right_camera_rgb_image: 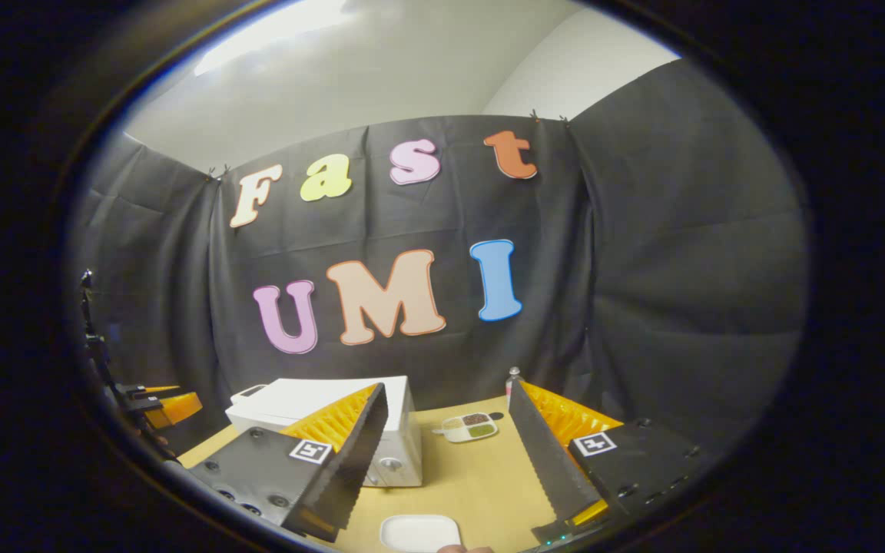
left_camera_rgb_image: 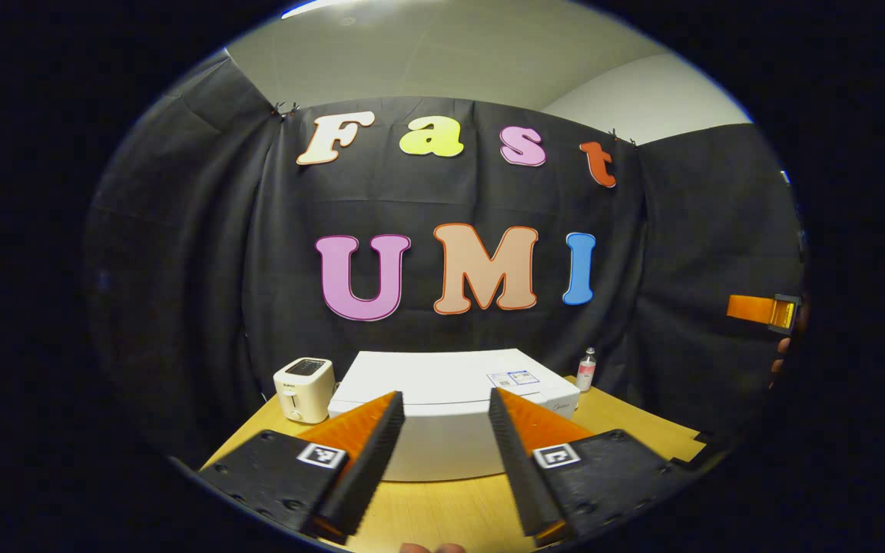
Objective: Open the microwave oven with the left hand, put the food in, and close the microwave oven.
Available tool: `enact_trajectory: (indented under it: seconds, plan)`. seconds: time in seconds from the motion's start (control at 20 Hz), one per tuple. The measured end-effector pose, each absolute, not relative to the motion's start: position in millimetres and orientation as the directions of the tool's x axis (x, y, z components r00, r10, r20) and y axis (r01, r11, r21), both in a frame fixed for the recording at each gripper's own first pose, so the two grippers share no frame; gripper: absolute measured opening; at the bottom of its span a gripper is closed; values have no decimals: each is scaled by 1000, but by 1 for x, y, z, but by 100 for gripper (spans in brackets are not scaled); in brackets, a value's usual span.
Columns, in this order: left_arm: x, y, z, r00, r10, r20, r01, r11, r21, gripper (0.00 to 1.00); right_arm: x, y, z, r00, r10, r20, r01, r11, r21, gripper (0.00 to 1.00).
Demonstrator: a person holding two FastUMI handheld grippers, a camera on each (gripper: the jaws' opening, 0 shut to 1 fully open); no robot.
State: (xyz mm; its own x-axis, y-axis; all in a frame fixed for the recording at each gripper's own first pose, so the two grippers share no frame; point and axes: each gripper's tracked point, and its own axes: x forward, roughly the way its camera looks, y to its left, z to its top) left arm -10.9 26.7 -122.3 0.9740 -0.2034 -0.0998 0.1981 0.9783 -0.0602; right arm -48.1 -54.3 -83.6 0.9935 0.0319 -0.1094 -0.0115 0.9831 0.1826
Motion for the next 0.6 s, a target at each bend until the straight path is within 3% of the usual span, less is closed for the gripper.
enact_trajectory:
  seconds: [0.05,0.6]
  plan:
    - [-16,32,-114,976,-199,-84,193,979,-66,98,-49,-48,-83,993,43,-107,-23,982,187,88]
    - [-77,55,-79,992,-114,-57,112,993,-34,96,-61,-8,-85,991,99,-91,-79,976,202,88]
